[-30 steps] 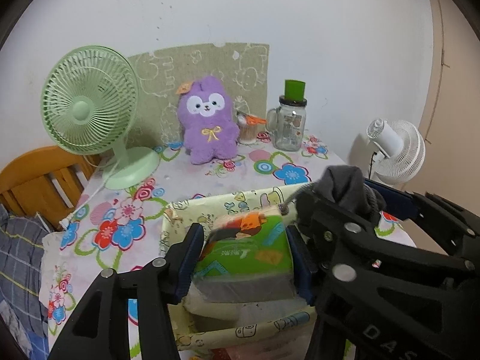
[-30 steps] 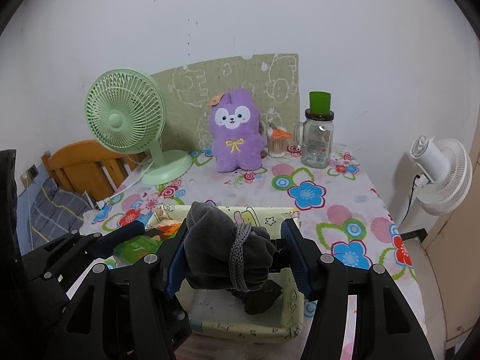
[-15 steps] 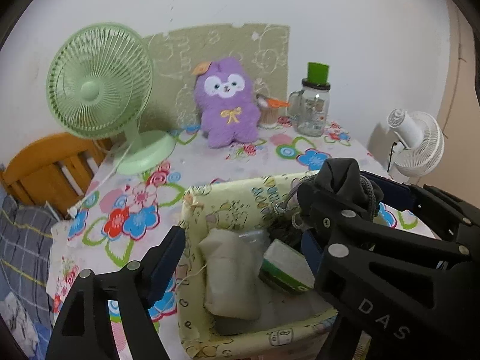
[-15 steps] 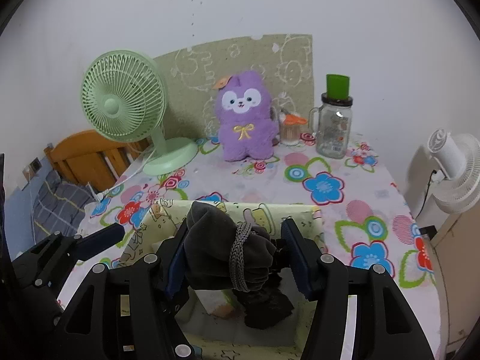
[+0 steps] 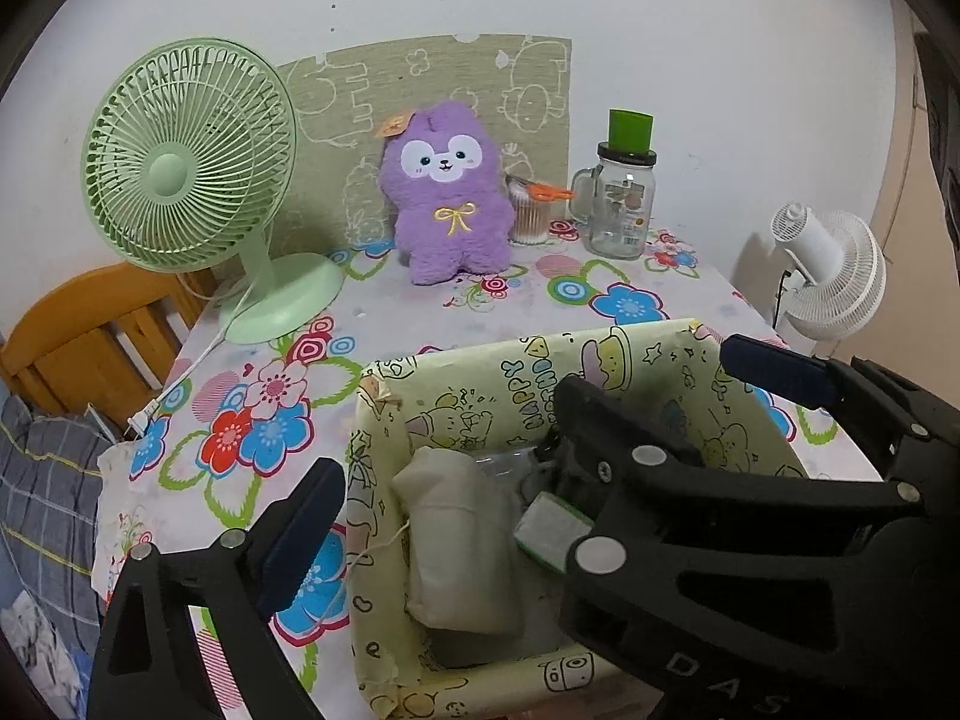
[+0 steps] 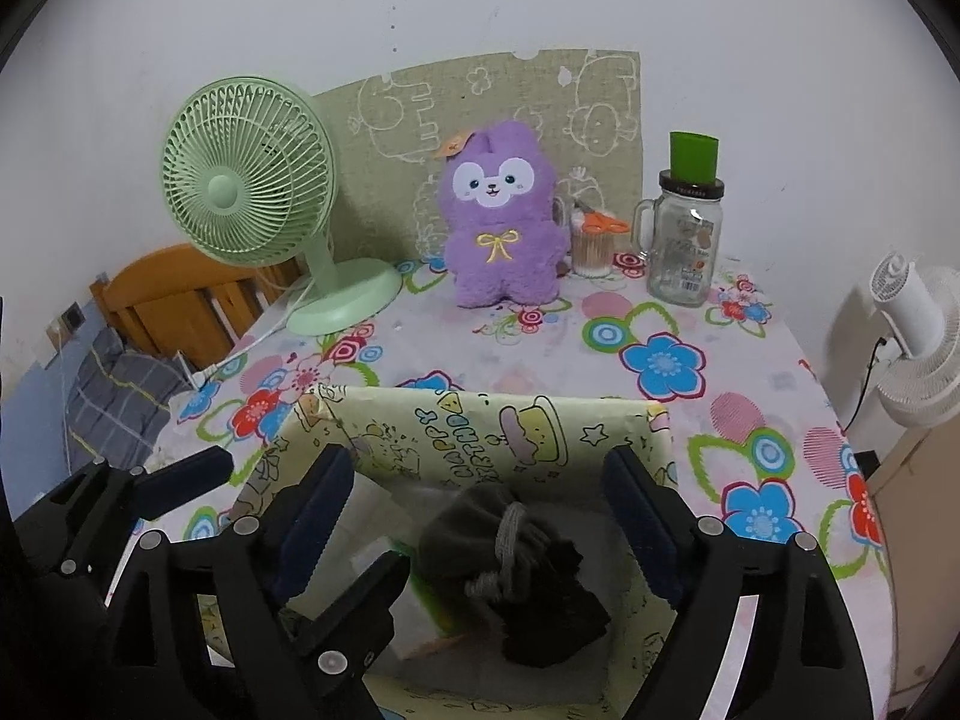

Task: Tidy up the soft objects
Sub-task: 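Withdraw both open tools up out of the fabric box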

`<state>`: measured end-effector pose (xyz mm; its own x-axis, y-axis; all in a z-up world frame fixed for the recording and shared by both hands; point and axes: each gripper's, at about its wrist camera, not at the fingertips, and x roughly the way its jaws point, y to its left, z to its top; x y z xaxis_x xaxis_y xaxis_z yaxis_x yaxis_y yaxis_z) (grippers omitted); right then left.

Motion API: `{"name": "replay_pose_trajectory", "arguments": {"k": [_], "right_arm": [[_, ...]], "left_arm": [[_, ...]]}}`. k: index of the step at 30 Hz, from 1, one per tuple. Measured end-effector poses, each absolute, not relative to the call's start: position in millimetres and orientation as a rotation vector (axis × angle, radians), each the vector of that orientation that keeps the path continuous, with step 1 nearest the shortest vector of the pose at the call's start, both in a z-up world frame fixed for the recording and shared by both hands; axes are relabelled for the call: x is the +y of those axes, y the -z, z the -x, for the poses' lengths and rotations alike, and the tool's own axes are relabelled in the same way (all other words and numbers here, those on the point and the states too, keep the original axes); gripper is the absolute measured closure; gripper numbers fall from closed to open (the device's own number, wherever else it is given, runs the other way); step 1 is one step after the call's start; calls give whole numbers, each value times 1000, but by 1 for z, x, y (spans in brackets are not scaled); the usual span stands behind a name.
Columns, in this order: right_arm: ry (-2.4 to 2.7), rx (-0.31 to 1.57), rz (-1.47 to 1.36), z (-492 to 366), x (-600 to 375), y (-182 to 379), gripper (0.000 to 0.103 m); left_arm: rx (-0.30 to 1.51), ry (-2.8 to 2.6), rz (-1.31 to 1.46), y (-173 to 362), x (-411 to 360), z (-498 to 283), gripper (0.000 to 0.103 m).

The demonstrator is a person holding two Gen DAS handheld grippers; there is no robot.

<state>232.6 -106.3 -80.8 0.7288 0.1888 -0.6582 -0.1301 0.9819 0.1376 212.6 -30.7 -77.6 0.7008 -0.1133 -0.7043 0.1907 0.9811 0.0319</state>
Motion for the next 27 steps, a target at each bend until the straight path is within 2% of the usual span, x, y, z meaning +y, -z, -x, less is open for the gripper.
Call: {"name": "replay_pose_trajectory", "arguments": {"k": [8,13,27], "right_arm": [[-151,736,-78,-221,-111,77,15],[-127,728,-67,-210,-112,71,9],[-109,674,-54,-174,-110,50,7]], "left_arm": [[766,176,-96,73,-31,-200,0],[750,193,-91,68,-32,-188,0],[698,199,-85,50,-30,-156,0]]}}
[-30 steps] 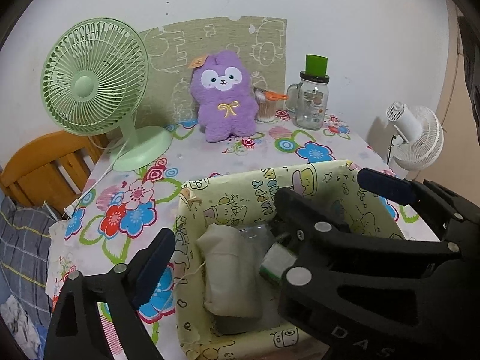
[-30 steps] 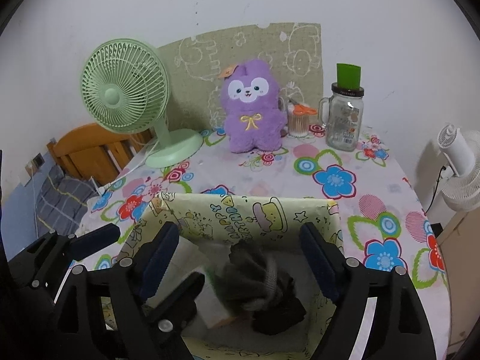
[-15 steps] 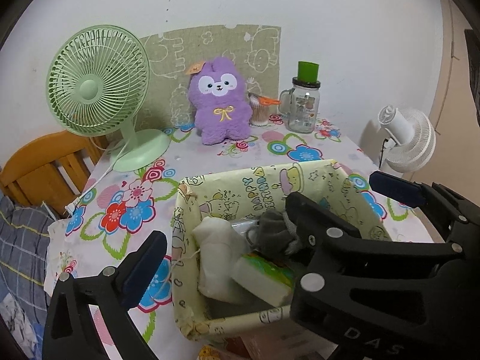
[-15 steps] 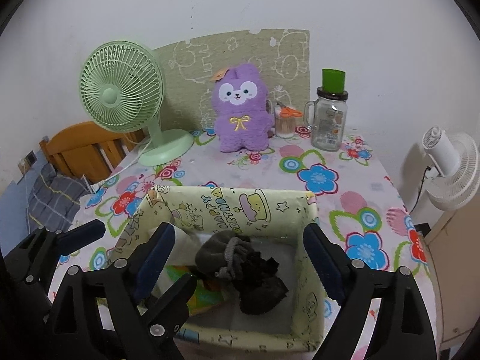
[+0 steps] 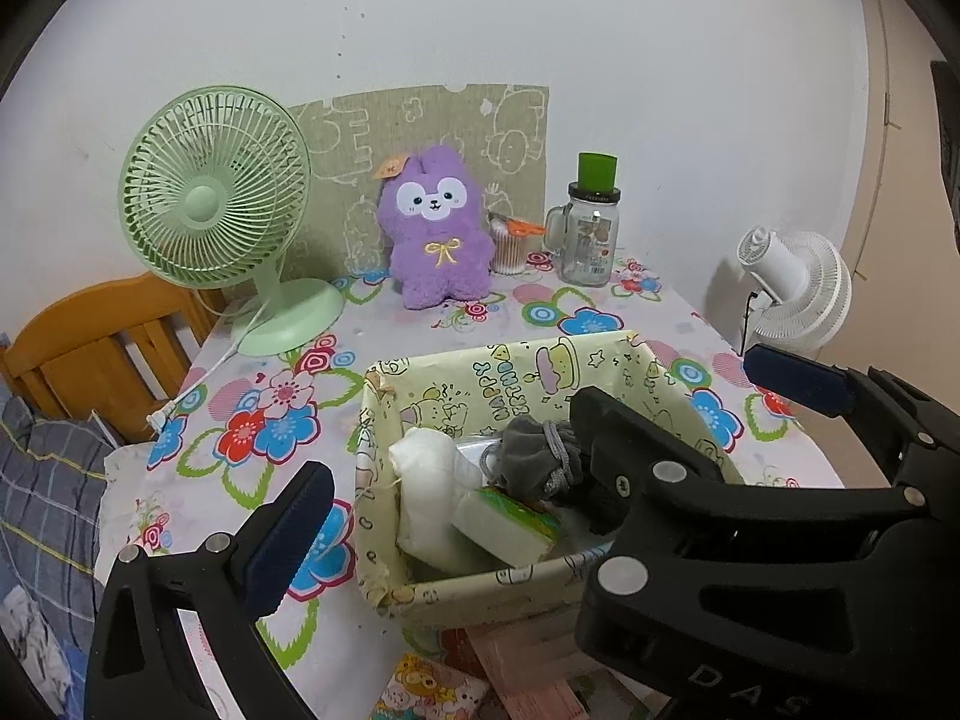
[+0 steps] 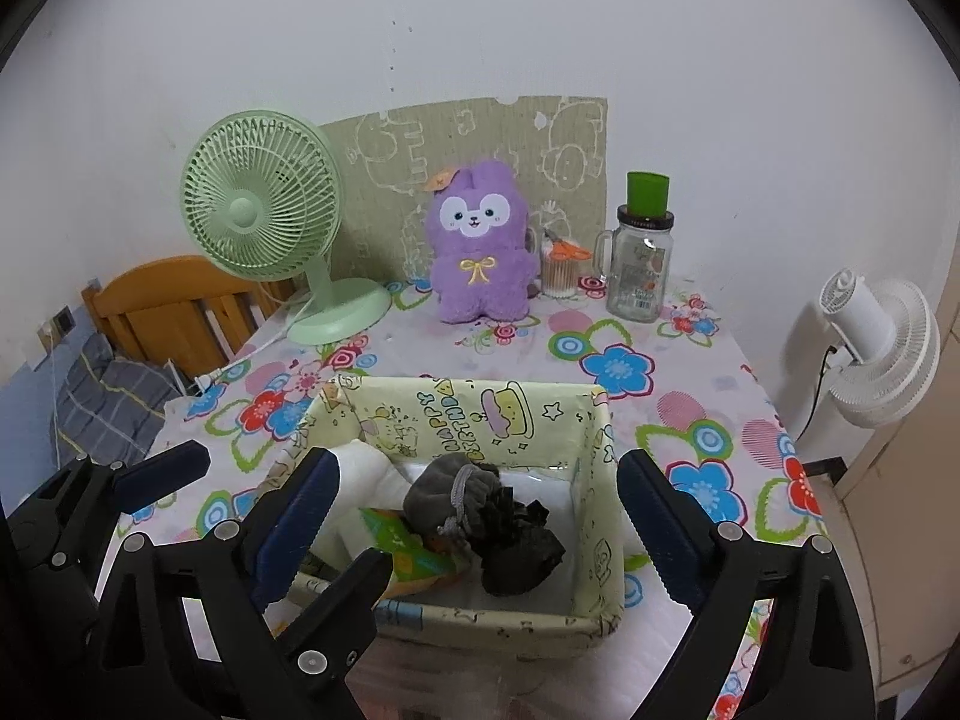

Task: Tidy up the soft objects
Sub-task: 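Withdraw both open tools up out of the fabric box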

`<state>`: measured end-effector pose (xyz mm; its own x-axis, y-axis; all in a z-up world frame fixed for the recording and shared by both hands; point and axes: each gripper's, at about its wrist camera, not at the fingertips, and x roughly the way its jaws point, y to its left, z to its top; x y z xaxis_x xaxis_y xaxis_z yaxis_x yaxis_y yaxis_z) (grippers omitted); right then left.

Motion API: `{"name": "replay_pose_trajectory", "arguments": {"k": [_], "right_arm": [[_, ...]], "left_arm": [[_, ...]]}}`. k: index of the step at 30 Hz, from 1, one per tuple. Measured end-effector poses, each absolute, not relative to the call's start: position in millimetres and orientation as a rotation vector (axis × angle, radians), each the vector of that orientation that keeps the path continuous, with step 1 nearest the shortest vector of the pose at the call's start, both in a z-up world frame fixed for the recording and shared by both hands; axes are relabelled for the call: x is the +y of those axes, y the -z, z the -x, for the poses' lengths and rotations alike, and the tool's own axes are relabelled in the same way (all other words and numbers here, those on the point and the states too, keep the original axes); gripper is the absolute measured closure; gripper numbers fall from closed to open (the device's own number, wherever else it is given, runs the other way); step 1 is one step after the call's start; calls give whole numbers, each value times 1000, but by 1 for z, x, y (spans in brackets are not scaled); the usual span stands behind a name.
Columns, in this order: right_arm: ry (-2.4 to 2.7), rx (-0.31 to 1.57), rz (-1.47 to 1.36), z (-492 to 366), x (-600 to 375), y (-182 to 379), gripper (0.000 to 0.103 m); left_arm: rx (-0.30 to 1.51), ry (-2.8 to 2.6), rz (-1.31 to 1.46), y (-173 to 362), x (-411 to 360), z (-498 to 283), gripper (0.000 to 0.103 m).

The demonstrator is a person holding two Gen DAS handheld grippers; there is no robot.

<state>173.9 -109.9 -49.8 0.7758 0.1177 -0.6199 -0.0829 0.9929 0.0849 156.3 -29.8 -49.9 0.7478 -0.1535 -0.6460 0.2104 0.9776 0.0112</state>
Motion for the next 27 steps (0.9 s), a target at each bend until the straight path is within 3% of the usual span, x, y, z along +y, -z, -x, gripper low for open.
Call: {"name": "replay_pose_trajectory", "arguments": {"k": [27], "right_arm": [[-93,605,-45,-109,-110,25,6]], "left_arm": [[621,181,-100,31,-34,-95,0]]}}
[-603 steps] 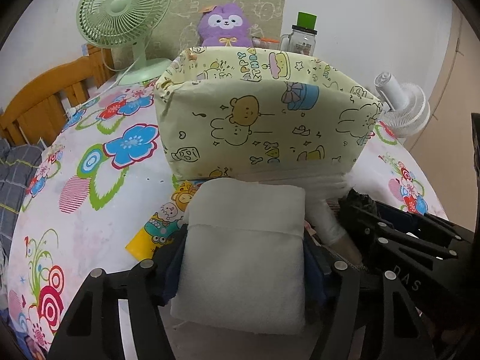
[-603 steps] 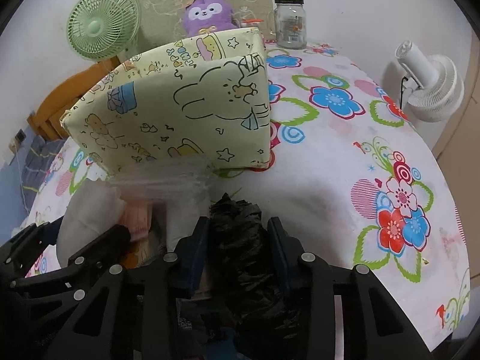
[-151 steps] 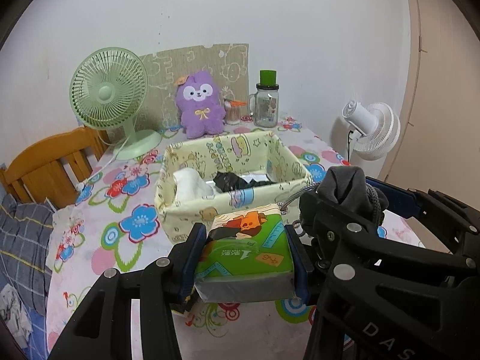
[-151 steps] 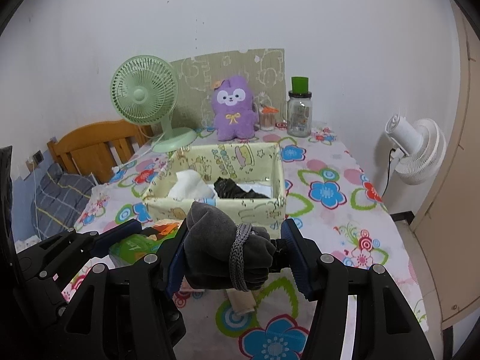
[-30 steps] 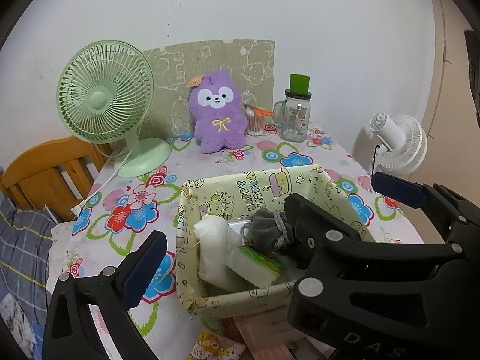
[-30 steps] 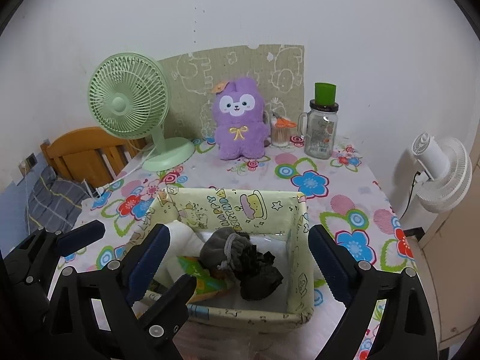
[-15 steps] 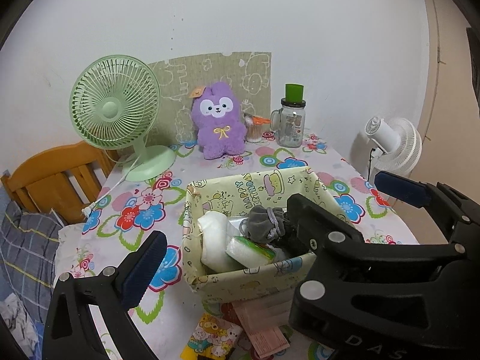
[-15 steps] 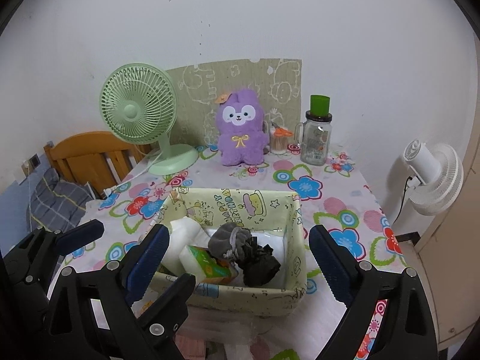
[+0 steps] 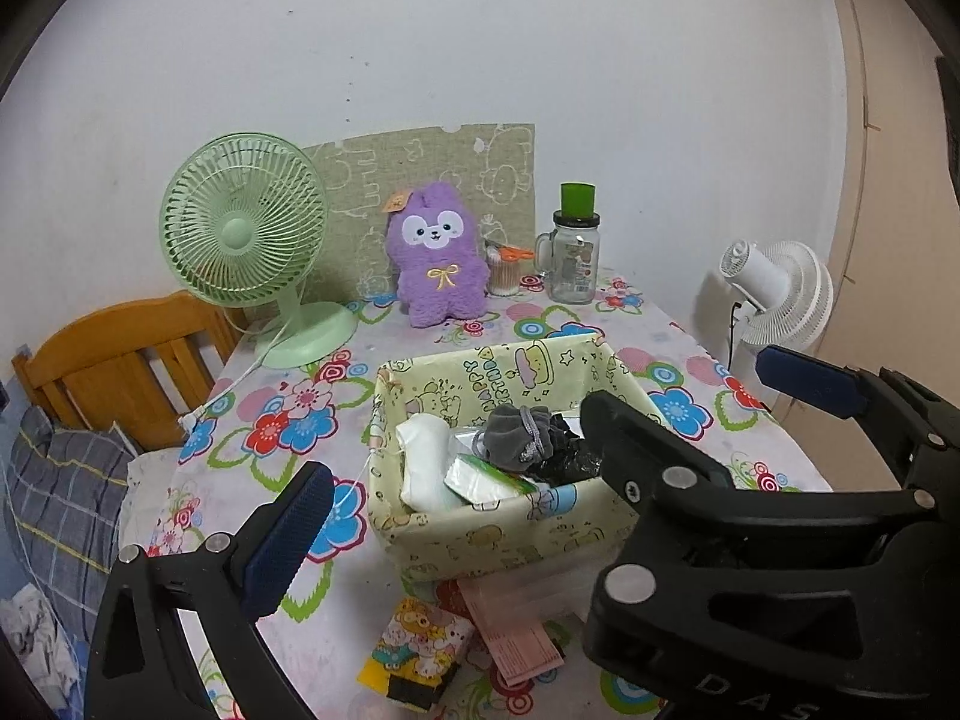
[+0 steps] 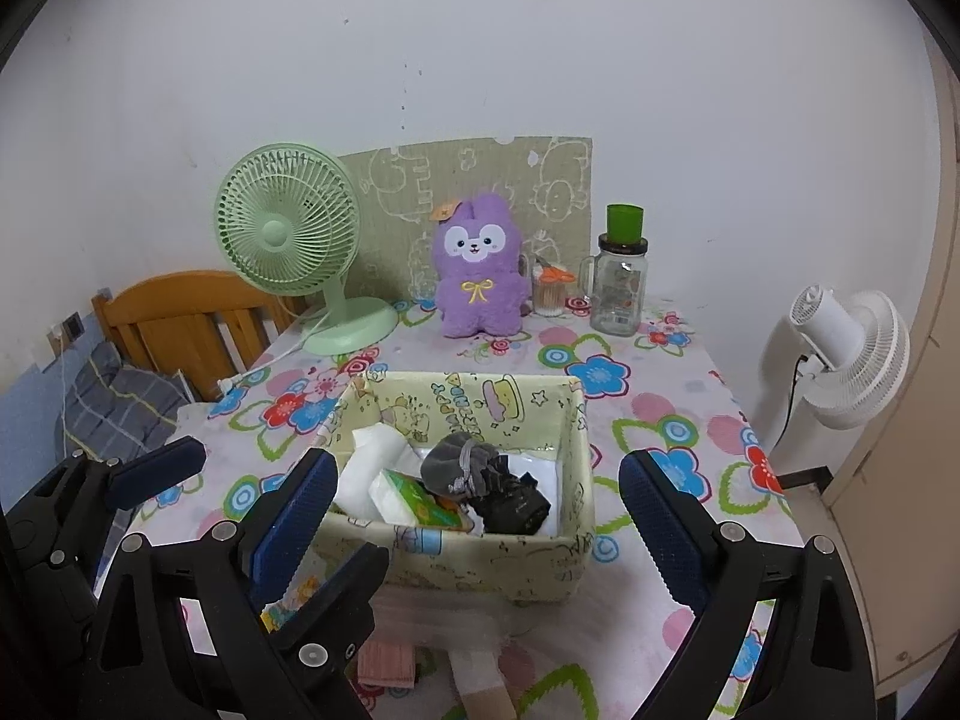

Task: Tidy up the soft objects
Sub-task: 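Withdraw both open tools up out of the fabric box, then move both tools past the box toward the yellow pack and clear tube bundle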

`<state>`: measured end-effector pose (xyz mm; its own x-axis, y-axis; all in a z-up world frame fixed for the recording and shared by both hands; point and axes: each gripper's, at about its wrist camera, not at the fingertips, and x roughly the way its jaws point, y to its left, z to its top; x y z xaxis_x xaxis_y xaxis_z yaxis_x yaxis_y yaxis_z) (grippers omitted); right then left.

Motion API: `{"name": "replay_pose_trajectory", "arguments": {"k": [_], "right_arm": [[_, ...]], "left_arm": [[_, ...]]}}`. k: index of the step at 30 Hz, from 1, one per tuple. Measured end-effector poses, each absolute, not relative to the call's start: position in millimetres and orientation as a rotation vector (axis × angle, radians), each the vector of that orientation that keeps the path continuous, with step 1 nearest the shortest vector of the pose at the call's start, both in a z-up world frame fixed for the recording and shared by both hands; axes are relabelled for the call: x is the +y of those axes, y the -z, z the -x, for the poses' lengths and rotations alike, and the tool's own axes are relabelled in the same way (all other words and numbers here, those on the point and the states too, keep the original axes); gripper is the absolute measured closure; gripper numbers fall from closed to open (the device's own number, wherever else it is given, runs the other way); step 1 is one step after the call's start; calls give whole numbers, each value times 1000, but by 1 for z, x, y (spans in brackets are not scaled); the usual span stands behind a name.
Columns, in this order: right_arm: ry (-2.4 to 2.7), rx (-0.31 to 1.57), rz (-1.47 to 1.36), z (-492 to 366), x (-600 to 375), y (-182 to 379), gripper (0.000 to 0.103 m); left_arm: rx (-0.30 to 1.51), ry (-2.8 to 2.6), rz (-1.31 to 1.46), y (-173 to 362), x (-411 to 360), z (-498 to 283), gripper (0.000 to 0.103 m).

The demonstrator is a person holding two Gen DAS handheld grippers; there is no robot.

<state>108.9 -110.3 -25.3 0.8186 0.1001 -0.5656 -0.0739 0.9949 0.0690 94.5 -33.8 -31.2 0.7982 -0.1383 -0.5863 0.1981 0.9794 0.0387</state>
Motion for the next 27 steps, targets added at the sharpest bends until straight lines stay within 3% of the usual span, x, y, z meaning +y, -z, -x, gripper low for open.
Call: {"name": "replay_pose_trajectory", "arguments": {"k": [27], "right_arm": [[-78,599,-40,-64,-101,29,6]], "left_arm": [[621,161,-78,41,-25,-56,0]]}}
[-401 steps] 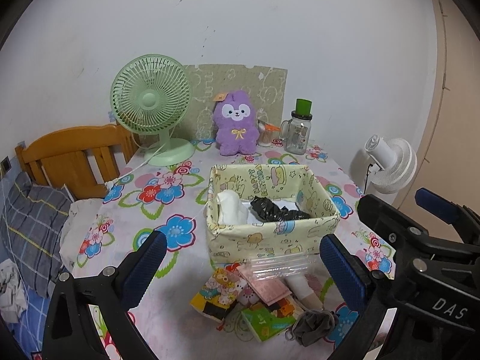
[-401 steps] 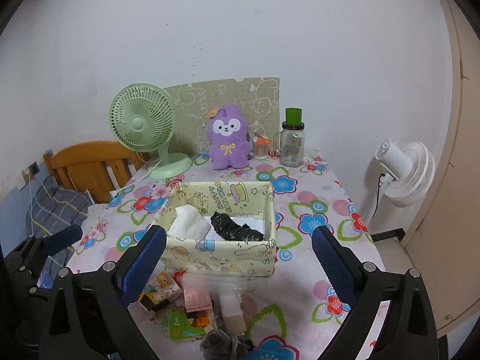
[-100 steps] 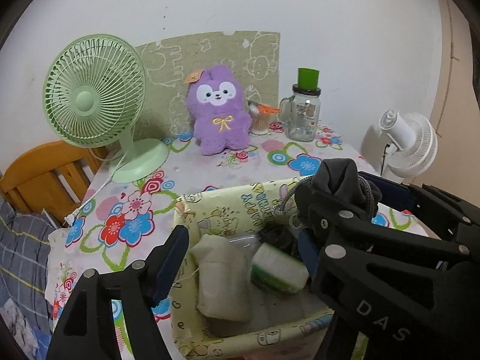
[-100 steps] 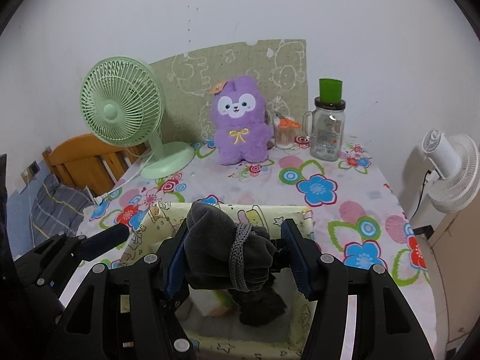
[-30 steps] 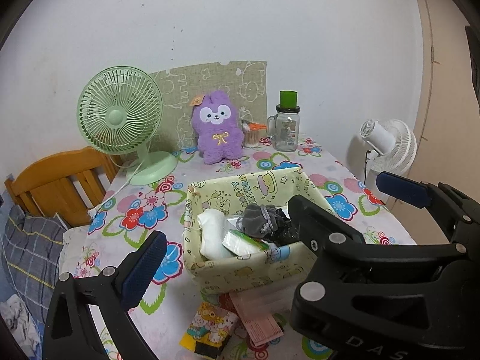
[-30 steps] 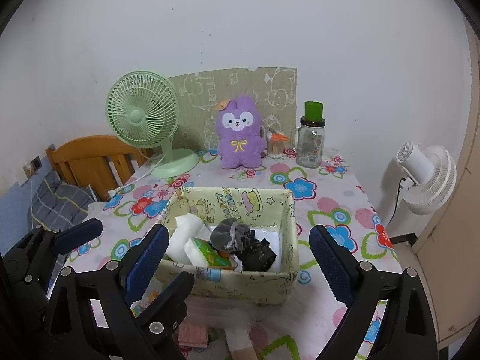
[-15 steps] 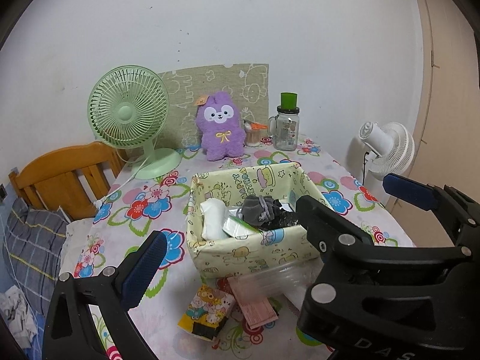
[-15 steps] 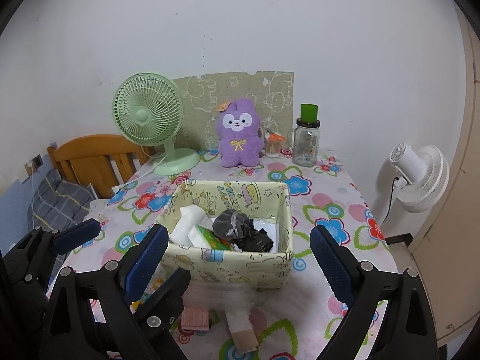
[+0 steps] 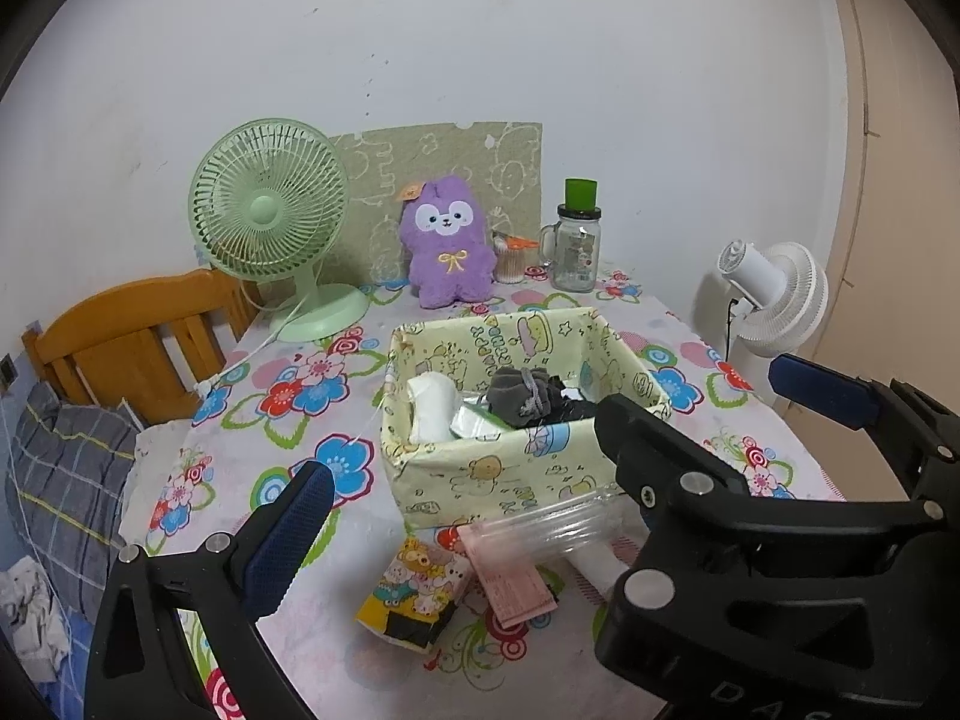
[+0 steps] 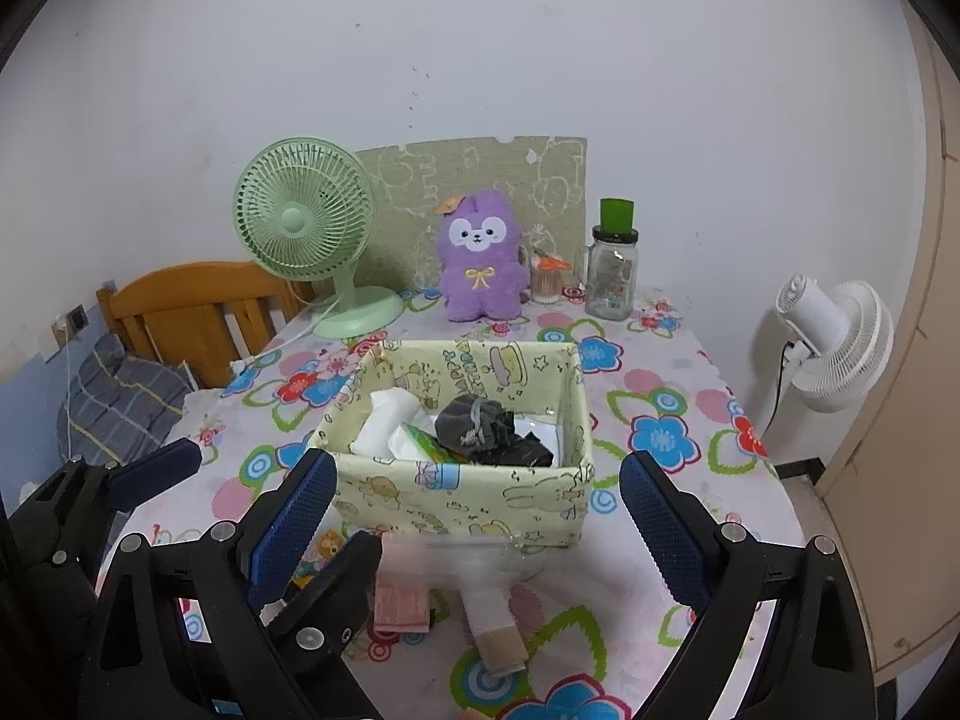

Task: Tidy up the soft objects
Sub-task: 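Move both tools past the box toward the yellow pack and clear tube bundle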

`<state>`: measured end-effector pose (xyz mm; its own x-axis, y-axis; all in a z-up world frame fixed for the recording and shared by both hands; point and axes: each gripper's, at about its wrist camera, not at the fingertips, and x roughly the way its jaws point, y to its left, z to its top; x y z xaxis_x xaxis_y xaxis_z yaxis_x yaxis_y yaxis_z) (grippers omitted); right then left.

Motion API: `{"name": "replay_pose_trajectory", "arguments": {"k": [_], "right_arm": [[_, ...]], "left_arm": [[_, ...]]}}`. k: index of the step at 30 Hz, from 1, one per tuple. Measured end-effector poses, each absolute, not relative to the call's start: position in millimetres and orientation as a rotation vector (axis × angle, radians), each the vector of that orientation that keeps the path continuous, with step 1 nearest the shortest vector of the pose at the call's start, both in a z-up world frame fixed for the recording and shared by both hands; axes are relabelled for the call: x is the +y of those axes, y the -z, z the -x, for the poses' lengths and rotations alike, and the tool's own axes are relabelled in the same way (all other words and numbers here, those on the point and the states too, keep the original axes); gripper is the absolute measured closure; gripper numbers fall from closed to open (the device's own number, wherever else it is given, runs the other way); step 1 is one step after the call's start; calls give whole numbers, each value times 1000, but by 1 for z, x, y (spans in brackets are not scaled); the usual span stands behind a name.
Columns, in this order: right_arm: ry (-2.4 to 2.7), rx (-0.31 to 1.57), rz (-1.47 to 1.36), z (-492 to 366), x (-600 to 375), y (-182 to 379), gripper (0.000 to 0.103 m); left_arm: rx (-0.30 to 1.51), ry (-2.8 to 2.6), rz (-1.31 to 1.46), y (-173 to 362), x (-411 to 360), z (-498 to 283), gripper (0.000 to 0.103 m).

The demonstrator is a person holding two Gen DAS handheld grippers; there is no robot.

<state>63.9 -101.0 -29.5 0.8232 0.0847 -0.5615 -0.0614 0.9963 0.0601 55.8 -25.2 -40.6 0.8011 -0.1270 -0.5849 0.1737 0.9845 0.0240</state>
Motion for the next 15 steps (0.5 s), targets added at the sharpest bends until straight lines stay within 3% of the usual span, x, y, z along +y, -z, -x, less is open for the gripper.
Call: {"name": "replay_pose_trajectory", "arguments": {"k": [15], "right_arm": [[-51,623,-9,-56,-95,53,6]], "left_arm": [[654,177,-74,68,-21,-52,0]]}}
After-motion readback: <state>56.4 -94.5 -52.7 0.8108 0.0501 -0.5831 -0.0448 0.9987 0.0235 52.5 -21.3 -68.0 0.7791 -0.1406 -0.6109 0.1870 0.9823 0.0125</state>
